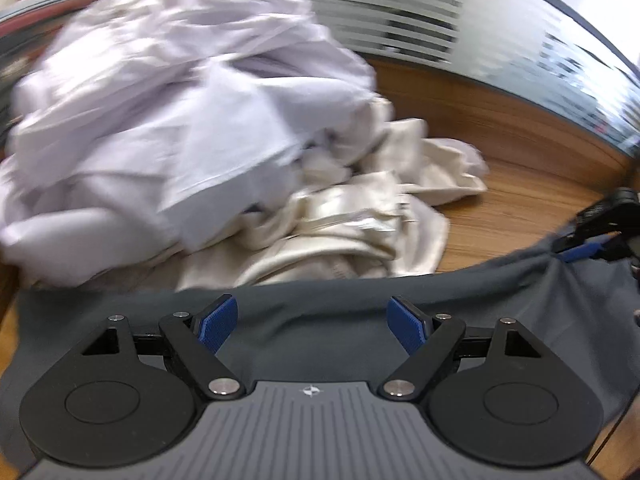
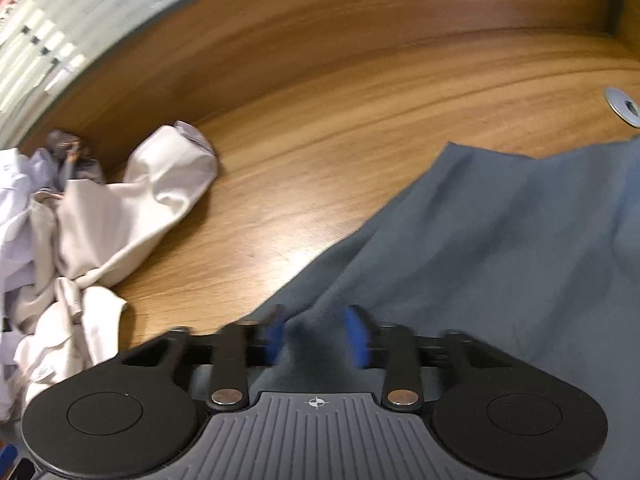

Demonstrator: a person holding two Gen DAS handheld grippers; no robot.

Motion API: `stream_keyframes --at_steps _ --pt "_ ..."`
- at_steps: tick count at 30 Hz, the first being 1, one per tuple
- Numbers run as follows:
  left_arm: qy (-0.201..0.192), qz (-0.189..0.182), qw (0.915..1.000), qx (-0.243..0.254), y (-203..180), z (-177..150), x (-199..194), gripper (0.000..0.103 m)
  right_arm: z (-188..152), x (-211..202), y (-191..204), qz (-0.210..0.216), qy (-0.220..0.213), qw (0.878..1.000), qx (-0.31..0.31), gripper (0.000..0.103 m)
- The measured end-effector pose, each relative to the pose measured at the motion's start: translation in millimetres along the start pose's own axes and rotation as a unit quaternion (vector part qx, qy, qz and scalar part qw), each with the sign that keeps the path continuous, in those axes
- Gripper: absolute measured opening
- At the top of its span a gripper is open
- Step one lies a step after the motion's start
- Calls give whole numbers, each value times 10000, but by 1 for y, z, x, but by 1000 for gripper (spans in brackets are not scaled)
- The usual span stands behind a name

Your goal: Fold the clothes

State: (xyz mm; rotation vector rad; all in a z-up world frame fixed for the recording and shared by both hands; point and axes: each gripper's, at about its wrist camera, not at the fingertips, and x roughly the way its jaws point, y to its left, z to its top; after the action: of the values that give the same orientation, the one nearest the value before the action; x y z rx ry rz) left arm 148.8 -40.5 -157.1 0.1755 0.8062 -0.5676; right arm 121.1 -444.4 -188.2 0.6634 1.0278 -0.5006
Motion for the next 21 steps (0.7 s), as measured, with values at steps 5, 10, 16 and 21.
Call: stream_keyframes --at_steps 5,10,16,21 --pt "-13 -760 9939 804 -35 12 25 87 -7 -13 -11 -82 -120 9996 260 3" --pt "-74 -1413 9804 1369 -68 15 43 86 -14 -43 -19 -18 -307 9983 502 3" --pt "48 -1734 9730 1523 -93 15 61 85 -19 -66 -16 -19 -443 9975 552 3" --pt "153 -1761 9728 1498 -101 16 73 81 -21 -75 -19 -42 -529 9968 599 3"
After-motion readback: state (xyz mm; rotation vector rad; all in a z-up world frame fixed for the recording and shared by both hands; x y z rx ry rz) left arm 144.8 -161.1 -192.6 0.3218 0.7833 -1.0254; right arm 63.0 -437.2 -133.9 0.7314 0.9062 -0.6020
